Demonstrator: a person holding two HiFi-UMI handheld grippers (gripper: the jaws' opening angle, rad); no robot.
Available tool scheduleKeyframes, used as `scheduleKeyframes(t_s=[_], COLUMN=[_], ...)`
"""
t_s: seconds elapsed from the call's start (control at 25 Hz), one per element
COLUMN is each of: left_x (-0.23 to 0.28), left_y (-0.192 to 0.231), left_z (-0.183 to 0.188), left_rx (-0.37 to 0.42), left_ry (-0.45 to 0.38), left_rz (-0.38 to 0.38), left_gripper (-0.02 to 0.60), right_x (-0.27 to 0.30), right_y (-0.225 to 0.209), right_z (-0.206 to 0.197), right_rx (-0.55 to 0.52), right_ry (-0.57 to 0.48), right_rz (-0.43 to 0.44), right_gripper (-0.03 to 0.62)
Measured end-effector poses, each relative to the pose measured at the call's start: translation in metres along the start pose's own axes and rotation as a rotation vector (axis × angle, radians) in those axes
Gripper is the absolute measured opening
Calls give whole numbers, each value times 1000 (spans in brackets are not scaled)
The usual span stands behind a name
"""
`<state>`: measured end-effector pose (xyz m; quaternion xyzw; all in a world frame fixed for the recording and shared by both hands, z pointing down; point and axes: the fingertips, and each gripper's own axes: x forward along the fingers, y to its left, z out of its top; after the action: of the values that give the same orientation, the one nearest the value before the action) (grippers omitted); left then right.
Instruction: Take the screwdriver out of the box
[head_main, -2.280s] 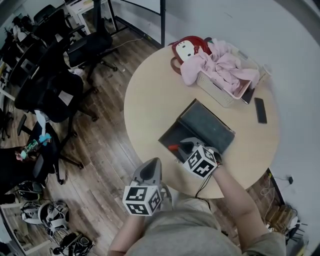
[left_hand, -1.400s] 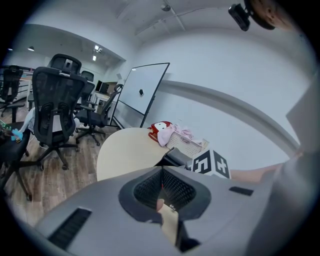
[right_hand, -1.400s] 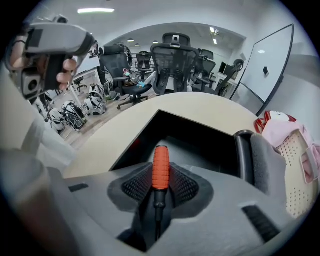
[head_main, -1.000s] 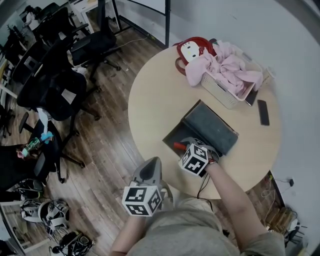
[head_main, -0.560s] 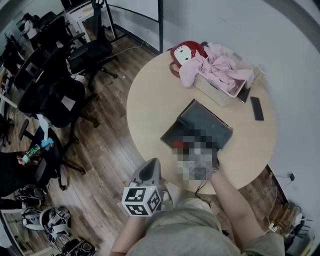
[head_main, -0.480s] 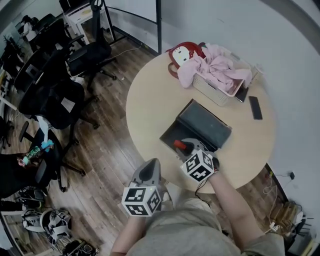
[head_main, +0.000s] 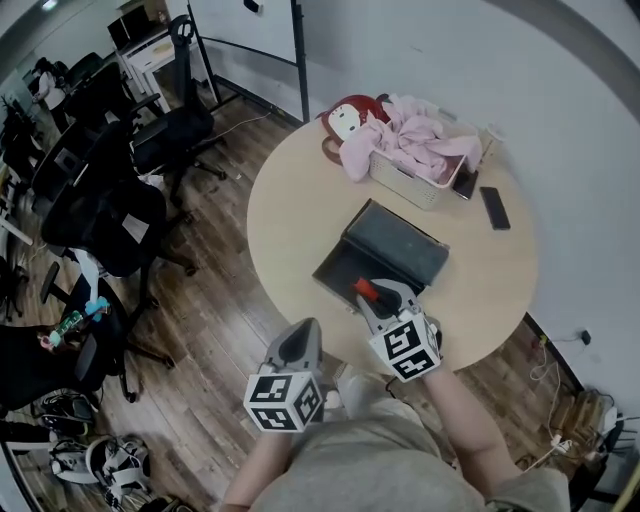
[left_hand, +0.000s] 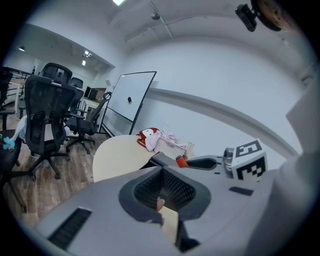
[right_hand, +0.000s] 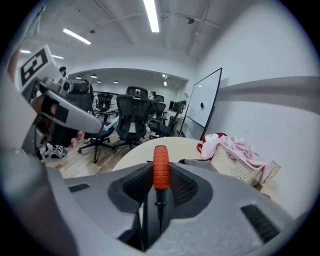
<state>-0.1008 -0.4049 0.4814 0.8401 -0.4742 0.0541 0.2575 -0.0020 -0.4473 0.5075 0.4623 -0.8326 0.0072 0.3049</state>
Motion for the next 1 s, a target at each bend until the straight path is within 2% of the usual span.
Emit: scheduleKeyframes(t_s=[0.2, 0.48, 1.0], left_x=[-7, -18, -37], left_y=[-12, -26, -43], left_z=[0, -2, -5], left_rx=[22, 43, 64], left_ry=[-6, -16, -34], left_rz=[-26, -48, -77], left_gripper=[5, 5, 5], right_x=[-31, -68, -116], right_y=[-1, 5, 21], right_z=[7, 9, 14], right_rx=[95, 163, 203], right_ry=[-75, -145, -229], right_rz=[-60, -119, -176], right_gripper=[86, 86, 86])
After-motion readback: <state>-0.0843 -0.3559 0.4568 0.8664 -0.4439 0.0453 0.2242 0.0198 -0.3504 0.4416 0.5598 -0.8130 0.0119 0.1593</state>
